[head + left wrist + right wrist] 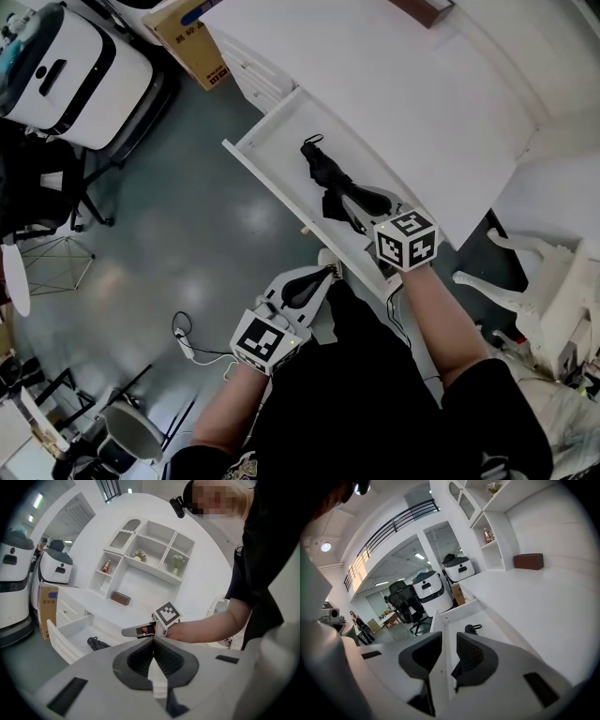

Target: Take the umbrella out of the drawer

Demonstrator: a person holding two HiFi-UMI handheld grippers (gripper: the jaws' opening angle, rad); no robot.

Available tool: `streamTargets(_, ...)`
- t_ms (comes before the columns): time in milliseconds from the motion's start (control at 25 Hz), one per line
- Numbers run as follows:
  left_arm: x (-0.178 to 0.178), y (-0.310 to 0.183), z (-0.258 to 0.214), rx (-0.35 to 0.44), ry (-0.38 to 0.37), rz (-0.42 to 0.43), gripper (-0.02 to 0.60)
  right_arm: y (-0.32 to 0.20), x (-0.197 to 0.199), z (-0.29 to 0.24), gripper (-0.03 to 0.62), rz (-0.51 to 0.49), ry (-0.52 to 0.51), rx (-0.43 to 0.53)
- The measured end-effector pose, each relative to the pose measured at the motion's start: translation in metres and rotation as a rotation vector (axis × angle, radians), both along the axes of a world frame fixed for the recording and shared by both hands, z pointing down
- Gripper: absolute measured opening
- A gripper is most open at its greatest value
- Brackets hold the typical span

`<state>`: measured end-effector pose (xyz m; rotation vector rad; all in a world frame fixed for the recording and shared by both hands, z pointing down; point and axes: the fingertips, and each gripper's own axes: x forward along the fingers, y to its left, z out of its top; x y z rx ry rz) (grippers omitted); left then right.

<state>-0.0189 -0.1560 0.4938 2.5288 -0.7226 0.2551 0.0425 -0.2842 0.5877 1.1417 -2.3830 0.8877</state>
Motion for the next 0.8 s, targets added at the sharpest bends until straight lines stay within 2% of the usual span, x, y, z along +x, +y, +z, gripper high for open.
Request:
streamTargets(280, 0.01, 0.0, 0.014, -0.028, -0.03, 0.024, 0.005, -0.01, 0.005, 0.047, 0.138, -0.046, 0.047, -0.081)
streamTargets(640, 0.01, -0.003, 0.027, -0.066, -0.041, -0.002, 0.005, -0.023, 0.005, 0.111, 0.233, -0.116, 0.139, -0.203)
streamTargets(800, 0.008, -0.006, 0.032, -0.079, -0.046, -0.015, 0.005, -0.026, 0.007, 0.131, 0.253, -0.129, 0.177, -0.236)
